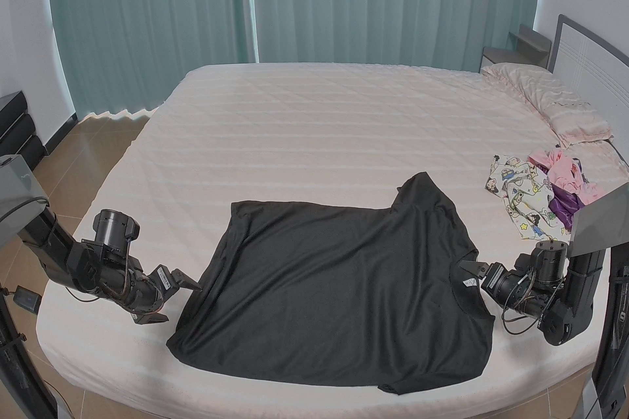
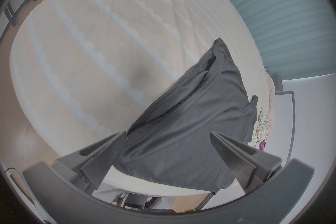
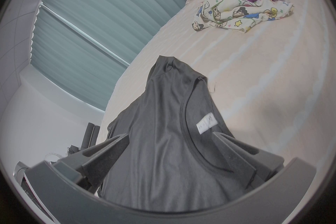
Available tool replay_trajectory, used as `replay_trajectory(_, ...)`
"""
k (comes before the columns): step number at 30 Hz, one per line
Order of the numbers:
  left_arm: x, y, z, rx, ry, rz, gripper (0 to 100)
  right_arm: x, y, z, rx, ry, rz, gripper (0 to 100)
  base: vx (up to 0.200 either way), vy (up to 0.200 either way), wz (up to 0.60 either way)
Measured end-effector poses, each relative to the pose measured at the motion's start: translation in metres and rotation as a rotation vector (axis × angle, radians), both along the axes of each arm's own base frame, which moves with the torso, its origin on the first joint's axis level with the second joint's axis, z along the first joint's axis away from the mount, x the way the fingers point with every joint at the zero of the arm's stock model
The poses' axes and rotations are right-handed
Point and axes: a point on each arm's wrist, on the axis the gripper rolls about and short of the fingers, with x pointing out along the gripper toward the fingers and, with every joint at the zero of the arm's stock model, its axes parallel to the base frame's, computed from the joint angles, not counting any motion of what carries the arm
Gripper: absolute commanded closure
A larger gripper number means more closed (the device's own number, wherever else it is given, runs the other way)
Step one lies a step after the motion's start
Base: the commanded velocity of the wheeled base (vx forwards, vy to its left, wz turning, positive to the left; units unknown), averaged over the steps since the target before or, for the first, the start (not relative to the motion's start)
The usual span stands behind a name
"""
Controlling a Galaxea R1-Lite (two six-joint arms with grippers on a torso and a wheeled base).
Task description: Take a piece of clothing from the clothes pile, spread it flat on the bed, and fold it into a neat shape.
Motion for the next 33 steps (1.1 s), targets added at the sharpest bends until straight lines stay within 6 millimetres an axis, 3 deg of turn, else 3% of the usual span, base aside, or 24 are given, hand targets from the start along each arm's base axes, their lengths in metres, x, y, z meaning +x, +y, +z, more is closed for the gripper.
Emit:
replay_trajectory(7,-0.0026,-0.0001,-0.0012,-0.001,0.009,0.001,0,-0.0001,0.0001,-0.0002,0.0,0.001,0.001,0,0.0,0.0,0.0)
replay_trajectory(19,-0.0038,-0.0008,-0.002,-0.01,0.021,0.017,0,-0.0002,0.0022,-0.0002,0.0,0.0,0.008,0,0.0,-0.2,0.0)
replay_trajectory(33,-0.0027,-0.0035,0.0018,-0.027,0.008,0.035,0,-0.0001,0.0025,-0.0003,-0.001,0.0,0.009,0,0.0,0.0,0.0)
